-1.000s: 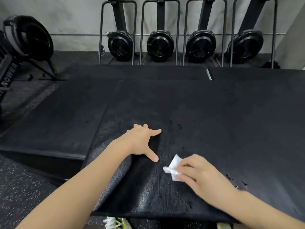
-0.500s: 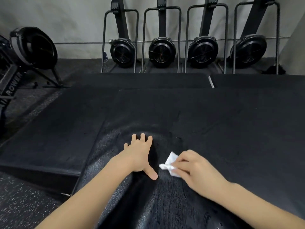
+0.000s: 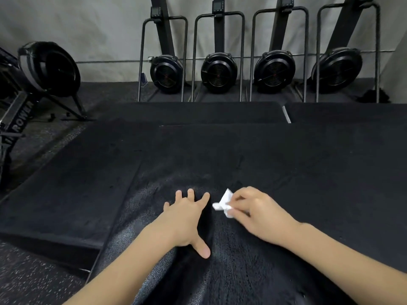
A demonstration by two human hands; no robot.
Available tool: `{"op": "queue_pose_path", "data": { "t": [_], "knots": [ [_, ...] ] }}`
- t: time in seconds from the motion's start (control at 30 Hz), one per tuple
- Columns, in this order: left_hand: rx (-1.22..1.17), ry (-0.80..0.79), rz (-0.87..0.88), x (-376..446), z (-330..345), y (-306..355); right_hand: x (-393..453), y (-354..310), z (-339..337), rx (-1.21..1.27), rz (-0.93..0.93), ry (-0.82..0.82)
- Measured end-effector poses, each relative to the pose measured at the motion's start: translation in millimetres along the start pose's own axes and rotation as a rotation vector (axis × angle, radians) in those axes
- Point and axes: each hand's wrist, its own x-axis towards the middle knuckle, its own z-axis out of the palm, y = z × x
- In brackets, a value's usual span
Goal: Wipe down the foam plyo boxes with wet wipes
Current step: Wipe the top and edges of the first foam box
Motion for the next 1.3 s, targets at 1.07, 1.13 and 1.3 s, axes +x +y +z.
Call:
{"op": "queue_pose_path", "data": {
  "t": [1.07, 1.13, 1.3],
  "knots": [
    [-0.14, 0.076, -0.026, 76.7, -63.6, -25.0, 122.1, 101.2, -14.1, -0.069, 0.069, 0.02],
    [-0.135, 0.037, -0.028, 81.3, -60.6, -28.8, 104.5, 88.9, -12.4, -0.071, -0.008, -0.031],
    [-0.129, 0.04, -0.021, 83.6, -57.4, -32.1, 76.2, 77.9, -17.5, -0.111, -0.146, -0.103]
  ]
}}
